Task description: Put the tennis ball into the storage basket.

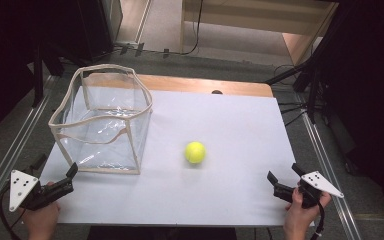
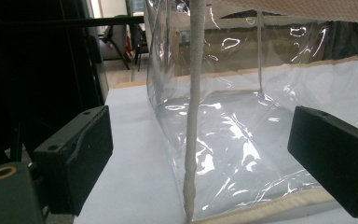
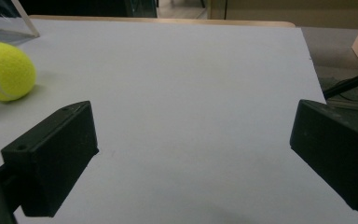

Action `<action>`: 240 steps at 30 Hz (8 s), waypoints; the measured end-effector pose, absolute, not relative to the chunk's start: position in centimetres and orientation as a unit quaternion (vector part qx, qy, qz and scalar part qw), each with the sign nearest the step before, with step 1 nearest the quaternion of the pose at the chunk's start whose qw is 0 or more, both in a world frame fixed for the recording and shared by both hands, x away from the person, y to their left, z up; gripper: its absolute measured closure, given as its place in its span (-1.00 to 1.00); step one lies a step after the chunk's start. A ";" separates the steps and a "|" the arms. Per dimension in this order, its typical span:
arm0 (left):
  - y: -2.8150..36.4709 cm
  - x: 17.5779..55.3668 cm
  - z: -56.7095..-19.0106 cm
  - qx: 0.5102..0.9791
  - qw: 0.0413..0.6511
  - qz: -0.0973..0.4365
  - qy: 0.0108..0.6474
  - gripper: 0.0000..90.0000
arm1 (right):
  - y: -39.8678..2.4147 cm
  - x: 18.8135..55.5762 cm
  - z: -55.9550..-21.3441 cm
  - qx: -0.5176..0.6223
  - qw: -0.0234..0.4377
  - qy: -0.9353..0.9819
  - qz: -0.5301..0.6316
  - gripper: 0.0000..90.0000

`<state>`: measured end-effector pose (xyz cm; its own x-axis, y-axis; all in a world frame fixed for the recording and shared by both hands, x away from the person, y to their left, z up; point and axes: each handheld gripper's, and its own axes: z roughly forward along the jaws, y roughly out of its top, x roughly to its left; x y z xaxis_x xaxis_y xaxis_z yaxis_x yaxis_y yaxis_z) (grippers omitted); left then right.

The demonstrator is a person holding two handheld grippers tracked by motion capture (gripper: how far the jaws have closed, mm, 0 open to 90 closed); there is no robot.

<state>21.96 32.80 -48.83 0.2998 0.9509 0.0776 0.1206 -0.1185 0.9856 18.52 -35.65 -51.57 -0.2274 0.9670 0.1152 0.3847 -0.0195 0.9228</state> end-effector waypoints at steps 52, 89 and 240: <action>32.3 22.0 -48.9 0.632 0.497 0.419 0.422 -0.85 | -28.2 23.9 -46.2 0.435 0.219 0.771 0.410 -1.00; 32.3 22.0 -48.9 0.630 0.499 0.419 0.423 -0.85 | -22.5 28.9 -44.8 0.367 0.172 0.842 0.356 -1.00; 32.4 22.0 -48.9 0.629 0.502 0.417 0.421 -0.85 | -4.8 37.6 -42.0 0.214 0.001 0.953 0.216 -0.49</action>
